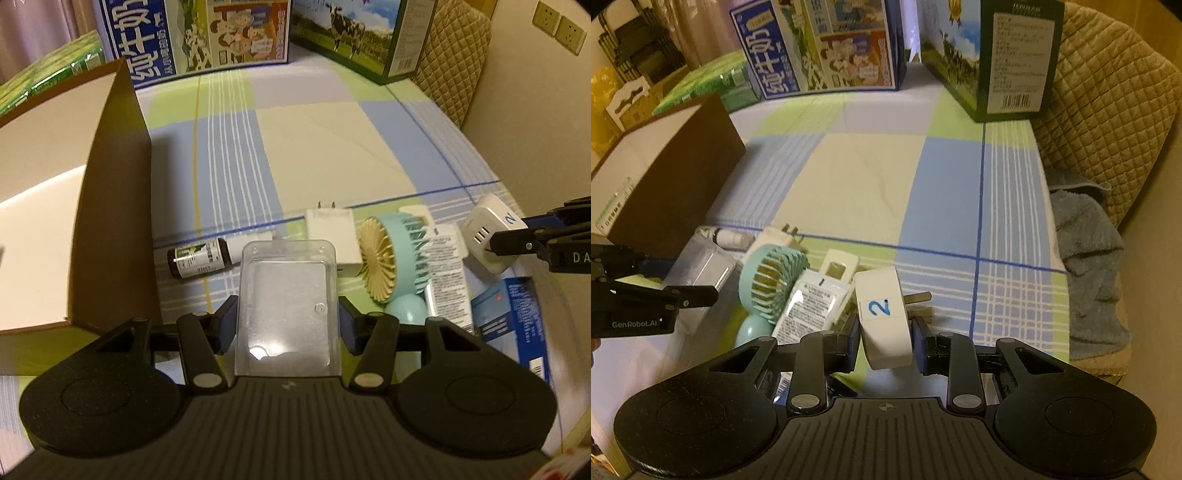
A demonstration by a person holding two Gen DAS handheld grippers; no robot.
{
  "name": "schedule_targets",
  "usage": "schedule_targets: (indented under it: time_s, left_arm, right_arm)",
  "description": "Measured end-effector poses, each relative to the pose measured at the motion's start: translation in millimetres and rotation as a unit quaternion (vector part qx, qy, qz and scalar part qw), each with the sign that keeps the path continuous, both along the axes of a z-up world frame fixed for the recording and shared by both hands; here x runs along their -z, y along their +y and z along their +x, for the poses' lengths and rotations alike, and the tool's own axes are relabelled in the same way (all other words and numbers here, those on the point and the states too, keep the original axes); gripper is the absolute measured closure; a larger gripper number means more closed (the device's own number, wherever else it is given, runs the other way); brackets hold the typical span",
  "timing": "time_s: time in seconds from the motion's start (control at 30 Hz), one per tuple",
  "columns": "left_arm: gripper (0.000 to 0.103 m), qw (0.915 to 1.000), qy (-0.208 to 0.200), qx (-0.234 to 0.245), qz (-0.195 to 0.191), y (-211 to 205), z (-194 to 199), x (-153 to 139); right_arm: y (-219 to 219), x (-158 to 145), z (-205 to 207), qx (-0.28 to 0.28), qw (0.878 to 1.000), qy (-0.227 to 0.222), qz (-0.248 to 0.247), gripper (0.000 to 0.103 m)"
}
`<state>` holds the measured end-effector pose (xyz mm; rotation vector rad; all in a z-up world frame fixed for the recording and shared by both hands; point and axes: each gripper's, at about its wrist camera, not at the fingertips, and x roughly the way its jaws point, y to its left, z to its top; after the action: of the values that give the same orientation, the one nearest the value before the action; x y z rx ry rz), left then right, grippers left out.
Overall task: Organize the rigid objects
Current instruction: 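Carry the tray and plug over the brown box with both tools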
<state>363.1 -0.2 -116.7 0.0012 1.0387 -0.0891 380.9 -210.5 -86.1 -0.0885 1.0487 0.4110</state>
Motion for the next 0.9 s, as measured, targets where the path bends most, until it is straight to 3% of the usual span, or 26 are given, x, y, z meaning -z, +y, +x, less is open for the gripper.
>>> schedule_targets:
  time_s: [0.47,0.9]
  left_arm:
    - [0.052,0.9978,-0.061,-0.008,-0.023,7,-21,-64]
    - [0.052,0.9901,-0.13,-0.046,-0.027,67,-50,-115]
  right_arm:
    - [17,-51,-19,-0.011,0.998,-0.05,0.025,0.077]
    - [102,-105,-41,-0.078,0.989,-0.109,0.068,0.077]
